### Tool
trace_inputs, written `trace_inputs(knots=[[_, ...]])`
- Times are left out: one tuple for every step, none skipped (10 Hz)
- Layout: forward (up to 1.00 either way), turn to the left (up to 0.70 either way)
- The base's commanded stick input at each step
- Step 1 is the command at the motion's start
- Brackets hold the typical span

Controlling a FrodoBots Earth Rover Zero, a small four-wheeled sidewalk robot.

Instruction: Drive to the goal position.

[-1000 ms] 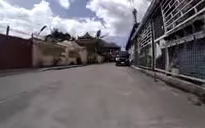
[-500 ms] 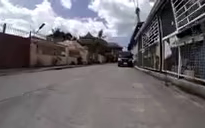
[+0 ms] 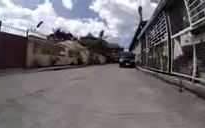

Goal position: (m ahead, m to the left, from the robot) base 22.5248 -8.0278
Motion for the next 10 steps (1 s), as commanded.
trace_inputs(knots=[[1.0,0.0],[1.0,0.0],[1.0,0.0],[1.0,0.0],[1.0,0.0],[1.0,0.0],[1.0,0.0],[1.0,0.0],[1.0,0.0],[1.0,0.0]])
